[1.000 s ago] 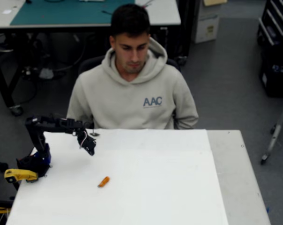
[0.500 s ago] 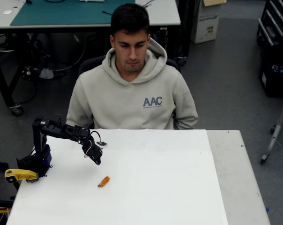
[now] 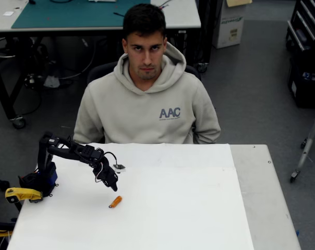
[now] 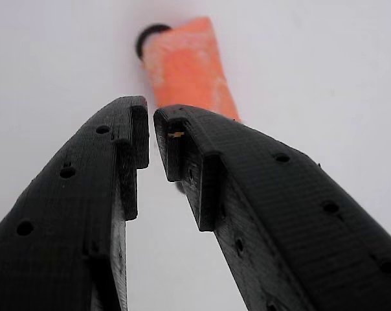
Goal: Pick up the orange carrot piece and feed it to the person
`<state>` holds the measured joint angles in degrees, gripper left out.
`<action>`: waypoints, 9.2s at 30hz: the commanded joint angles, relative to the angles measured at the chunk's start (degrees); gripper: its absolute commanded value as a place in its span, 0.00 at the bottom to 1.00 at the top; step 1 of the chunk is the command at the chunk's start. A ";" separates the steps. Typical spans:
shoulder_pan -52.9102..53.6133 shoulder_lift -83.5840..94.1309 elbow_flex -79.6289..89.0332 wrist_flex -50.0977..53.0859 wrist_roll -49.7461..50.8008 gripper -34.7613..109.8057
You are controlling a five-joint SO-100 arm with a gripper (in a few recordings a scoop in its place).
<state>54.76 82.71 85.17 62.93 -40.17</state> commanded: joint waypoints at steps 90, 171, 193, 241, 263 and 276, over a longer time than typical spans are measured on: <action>6.06 2.29 -0.44 -0.35 -13.27 0.33; 6.33 -6.86 -8.53 -0.44 -12.48 0.36; 5.54 -14.06 -7.56 -0.44 -12.57 0.23; -19.95 -11.25 -64.86 -0.44 -18.54 0.22; -33.49 -31.64 -100.99 -0.62 -34.19 0.22; -34.63 -38.14 -100.81 -34.37 -38.50 0.22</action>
<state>20.39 43.07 -12.74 38.41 -77.87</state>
